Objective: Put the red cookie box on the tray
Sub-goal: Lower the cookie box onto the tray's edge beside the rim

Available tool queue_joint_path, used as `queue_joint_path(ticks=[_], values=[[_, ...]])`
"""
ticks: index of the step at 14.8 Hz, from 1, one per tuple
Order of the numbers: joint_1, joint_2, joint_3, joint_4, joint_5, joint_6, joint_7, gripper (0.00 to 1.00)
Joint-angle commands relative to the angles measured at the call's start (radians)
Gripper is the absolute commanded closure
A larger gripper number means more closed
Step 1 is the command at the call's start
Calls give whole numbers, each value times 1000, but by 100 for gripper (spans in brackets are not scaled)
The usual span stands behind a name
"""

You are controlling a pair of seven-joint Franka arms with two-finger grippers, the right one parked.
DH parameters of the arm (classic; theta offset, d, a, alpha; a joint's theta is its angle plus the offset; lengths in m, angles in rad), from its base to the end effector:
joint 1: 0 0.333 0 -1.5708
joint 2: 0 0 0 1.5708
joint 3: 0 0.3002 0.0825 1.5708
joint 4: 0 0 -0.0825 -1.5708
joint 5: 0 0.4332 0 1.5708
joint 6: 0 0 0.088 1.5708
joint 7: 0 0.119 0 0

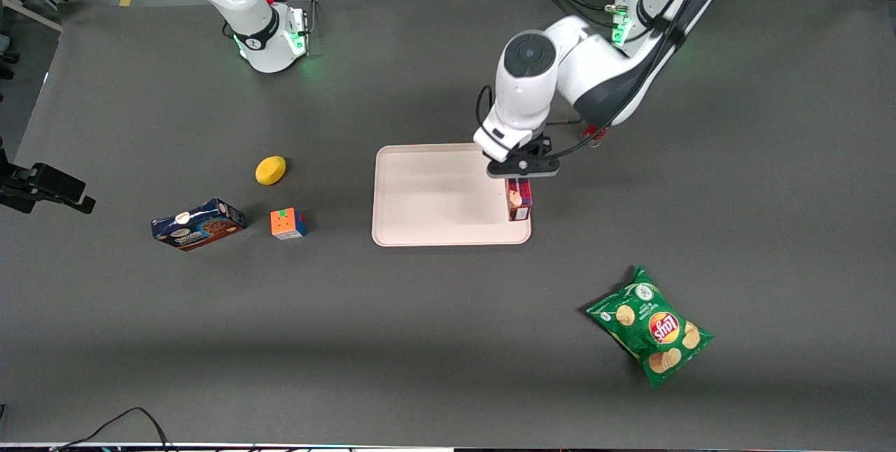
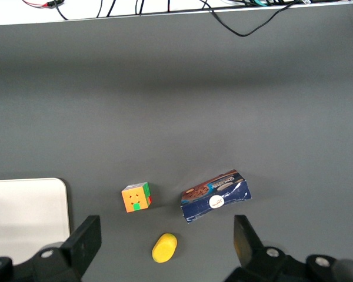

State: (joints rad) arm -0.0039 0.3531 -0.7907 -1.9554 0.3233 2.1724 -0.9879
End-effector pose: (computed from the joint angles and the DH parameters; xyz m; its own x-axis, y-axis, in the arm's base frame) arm 0.4639 -0.4371 0.2884 0.9994 0.0347 0.0041 0.0348 -0.9992 -0.0196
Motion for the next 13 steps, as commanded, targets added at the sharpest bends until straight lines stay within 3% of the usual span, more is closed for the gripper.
queue_joint_path(ticks=[1,3,8,13], values=[[-8,122,-5,9,146,55,-153,100],[-11,182,-5,10,239,67,-221,100],[-13,259,-5,13,348,110,-264,100],[-18,308,-4,16,392,135,-278,100]])
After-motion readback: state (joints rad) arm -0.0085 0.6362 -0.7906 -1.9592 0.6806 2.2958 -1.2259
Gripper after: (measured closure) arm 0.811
